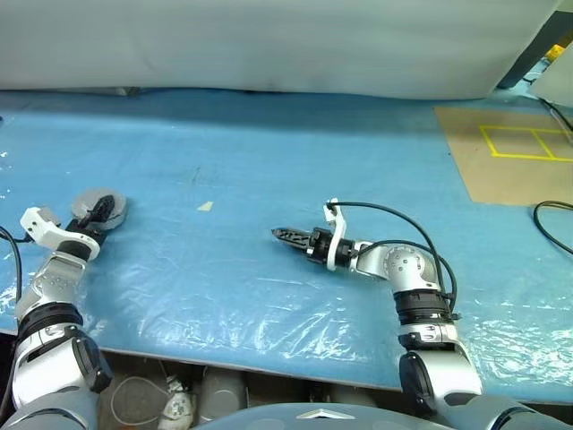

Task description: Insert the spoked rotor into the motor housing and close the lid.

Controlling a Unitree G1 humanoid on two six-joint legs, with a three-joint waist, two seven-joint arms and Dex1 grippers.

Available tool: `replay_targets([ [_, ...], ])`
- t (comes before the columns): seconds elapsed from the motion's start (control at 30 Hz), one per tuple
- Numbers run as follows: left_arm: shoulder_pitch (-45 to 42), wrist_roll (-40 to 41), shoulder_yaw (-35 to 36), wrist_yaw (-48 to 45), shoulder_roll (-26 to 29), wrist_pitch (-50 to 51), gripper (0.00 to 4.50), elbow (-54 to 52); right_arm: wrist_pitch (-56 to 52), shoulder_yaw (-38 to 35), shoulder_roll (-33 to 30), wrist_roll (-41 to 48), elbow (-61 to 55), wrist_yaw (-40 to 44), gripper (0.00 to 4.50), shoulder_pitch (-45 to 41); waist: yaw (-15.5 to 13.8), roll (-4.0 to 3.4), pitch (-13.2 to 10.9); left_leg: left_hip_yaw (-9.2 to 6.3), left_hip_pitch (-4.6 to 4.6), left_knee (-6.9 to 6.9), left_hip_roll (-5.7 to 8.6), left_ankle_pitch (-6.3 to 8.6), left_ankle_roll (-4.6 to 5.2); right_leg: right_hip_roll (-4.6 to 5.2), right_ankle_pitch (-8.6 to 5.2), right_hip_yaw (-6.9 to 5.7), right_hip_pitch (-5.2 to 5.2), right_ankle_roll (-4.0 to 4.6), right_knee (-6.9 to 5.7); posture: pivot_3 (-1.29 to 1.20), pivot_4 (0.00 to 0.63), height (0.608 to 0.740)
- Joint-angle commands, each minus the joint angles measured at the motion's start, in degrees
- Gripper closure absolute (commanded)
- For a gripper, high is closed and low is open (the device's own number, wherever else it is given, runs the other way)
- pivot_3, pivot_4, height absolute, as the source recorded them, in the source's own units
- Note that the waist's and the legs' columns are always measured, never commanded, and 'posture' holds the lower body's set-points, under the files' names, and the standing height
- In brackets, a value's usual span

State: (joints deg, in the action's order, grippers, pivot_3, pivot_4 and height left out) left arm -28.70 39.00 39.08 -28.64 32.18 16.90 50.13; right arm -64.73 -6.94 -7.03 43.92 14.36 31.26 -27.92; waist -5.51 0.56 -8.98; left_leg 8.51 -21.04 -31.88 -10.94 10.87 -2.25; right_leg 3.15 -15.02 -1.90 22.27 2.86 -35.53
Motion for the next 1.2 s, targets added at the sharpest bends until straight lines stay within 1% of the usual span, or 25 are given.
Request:
replay_targets([
  [0.03, -0.9, -2.1, 1.1, 4.4, 0.9, -6.0, 0.03, 1.8, 0.5, 0.7, 0.2, -0.2, -2.6, 0.5, 1.2, 0.9, 0.2, 0.02, 0.0, 0.0, 0.0, 0.0, 0.0, 0.0, 0.0, 0.0, 0.0, 0.01, 0.01, -0.01, 0.01, 0.0, 0.15, 0.74],
  [0.07, -0.9, -4.8, -0.1, 8.4, 1.8, -8.2, 0.03, 3.8, 0.5, 0.9, 0.2, -0.3, -2.8, 0.4, 1.2, 1.2, 0.2, 0.02, 0.0, 0.0, 0.01, 0.01, 0.0, 0.0, 0.0, -0.01, 0.01, 0.01, 0.01, -0.01, 0.02, 0.0, 0.15, 0.74],
  [0.13, -1.2, -5.9, 0.7, 12.6, 2.7, -11.8, 0.03, 6.6, 0.5, 1.2, 0.3, -0.3, -3.2, 0.1, 1.2, 1.7, 0.3, 0.02, 0.0, -0.01, 0.07, 0.09, -0.01, 0.0, 0.0, -0.03, 0.01, 0.01, -0.01, -0.02, 0.03, 0.0, 0.15, 0.74],
  [0.17, -0.8, -7.9, -0.2, 15.5, 3.9, -13.4, 0.03, 8.2, 0.5, 1.3, 0.3, -0.4, -3.3, 0.1, 1.2, 1.9, 0.5, 0.02, 0.0, -0.01, 0.13, 0.14, -0.02, 0.0, 0.0, -0.05, 0.01, 0.02, -0.02, -0.02, 0.03, 0.0, 0.15, 0.74],
  [0.3, 0.0, -9.6, 0.2, 20.4, 6.4, -17.7, 0.03, 12.1, 0.9, 1.6, 0.4, -0.7, -3.4, 0.0, 1.2, 2.5, 1.3, -0.01, 0.0, 0.01, 0.25, 0.32, 0.03, 0.0, -0.01, -0.06, 0.0, 0.07, -0.06, -0.06, 0.12, 0.0, 0.15, 0.74],
  [0.47, 0.0, -9.6, 0.8, 20.7, 7.9, -19.9, 0.03, 13.8, 2.0, 2.7, 0.3, -1.8, -3.0, 0.5, 1.2, 3.2, 0.9, 0.11, 0.0, -0.02, 0.21, 0.37, 0.04, 0.0, -0.01, -0.05, 0.01, 0.03, -0.1, -0.09, 0.23, 0.0, 0.15, 0.74],
  [0.5, 0.0, -9.8, 0.2, 19.0, 8.0, -19.9, 0.03, 13.5, 2.2, 2.7, 0.3, -2.0, -2.8, 0.6, 1.2, 3.1, 0.9, 0.14, 0.0, -0.03, 0.2, 0.36, 0.02, 0.0, -0.01, -0.05, 0.01, 0.01, -0.09, -0.09, 0.23, 0.0, 0.15, 0.74],
  [0.53, 0.2, -9.8, -0.9, 15.2, 7.5, -19.3, 0.03, 12.1, 2.5, 2.7, 0.3, -2.1, -2.7, 0.8, 1.2, 3.0, 0.9, 0.14, 0.0, -0.04, 0.21, 0.36, 0.01, 0.0, -0.01, -0.05, 0.01, 0.0, -0.11, -0.09, 0.23, 0.0, 0.15, 0.74],
  [0.57, 0.5, -9.5, -1.8, 11.3, 6.8, -18.8, 0.03, 10.1, 2.7, 2.6, 0.2, -2.1, -2.6, 1.0, 1.2, 2.9, 0.9, 0.15, 0.0, -0.04, 0.23, 0.36, 0.02, 0.0, -0.01, -0.04, 0.01, 0.01, -0.12, -0.08, 0.23, 0.0, 0.15, 0.74],
  [0.63, 1.8, -6.7, -2.9, 3.2, 4.5, -16.7, 0.03, 2.5, 3.7, 2.1, -0.4, -1.4, -4.4, 2.6, 1.2, 2.6, 0.7, 0.16, 0.0, -0.03, 0.2, 0.36, 0.02, 0.0, -0.01, -0.03, 0.0, 0.01, -0.11, -0.07, 0.23, 0.0, 0.15, 0.74],
  [0.73, 6.2, 0.3, -4.8, -3.9, 0.9, -7.2, 0.03, -16.6, 5.9, 0.5, -2.8, 0.1, -8.9, 5.4, 1.2, 2.0, -0.3, 0.14, 0.0, 0.01, 0.02, 0.35, 0.03, 0.0, -0.01, 0.05, 0.0, -0.07, -0.04, -0.04, 0.24, 0.0, 0.15, 0.74],
  [0.8, 8.3, 3.1, -5.9, -4.9, -0.1, -1.7, 0.03, -25.6, 6.9, -0.4, -4.2, 0.7, -11.3, 6.4, 1.2, 1.3, -0.3, 0.2, -0.1, 0.07, -0.11, 0.32, 0.05, 0.0, -0.01, 0.13, 0.0, -0.14, 0.01, -0.03, 0.23, 0.0, 0.15, 0.74],
  [0.9, 9.6, 6.5, -7.1, -5.4, -0.7, 4.6, 0.03, -34.2, 8.1, -1.5, -6.1, 1.2, -14.0, 7.4, 1.2, 0.7, 0.1, 0.22, -0.1, 0.07, -0.07, 0.32, 0.03, 0.0, 0.0, 0.08, 0.01, -0.14, 0.02, -0.03, 0.21, 0.0, 0.15, 0.74],
  [0.97, 10.2, 7.7, -8.3, -6.3, -0.7, 7.6, 0.03, -38.0, 8.8, -1.5, -7.3, 1.1, -15.0, 8.4, 1.2, 0.9, 0.4, 0.22, -0.1, 0.06, -0.05, 0.33, 0.01, 0.0, 0.0, -0.01, 0.0, -0.1, 0.04, -0.02, 0.21, 0.0, 0.15, 0.74],
  [1.07, 12.4, 7.9, -12.8, -9.9, -0.1, 11.9, 0.03, -44.6, 8.5, -1.0, -9.3, 1.1, -16.8, 9.7, 1.2, 1.5, 0.8, 0.2, -0.1, 0.06, -0.04, 0.39, 0.03, 0.0, -0.01, -0.06, 0.0, -0.06, 0.06, -0.01, 0.24, 0.0, 0.15, 0.74],
  [1.2, 13.2, 10.8, -17.1, -12.7, -0.3, 17.7, 0.03, -52.5, 8.7, -1.5, -10.9, 1.6, -18.6, 10.4, 1.2, 1.6, 0.8, 0.19, -0.1, 0.07, -0.06, 0.49, 0.04, 0.0, 0.0, -0.07, 0.0, -0.06, 0.05, -0.02, 0.35, 0.0, 0.15, 0.74],
])
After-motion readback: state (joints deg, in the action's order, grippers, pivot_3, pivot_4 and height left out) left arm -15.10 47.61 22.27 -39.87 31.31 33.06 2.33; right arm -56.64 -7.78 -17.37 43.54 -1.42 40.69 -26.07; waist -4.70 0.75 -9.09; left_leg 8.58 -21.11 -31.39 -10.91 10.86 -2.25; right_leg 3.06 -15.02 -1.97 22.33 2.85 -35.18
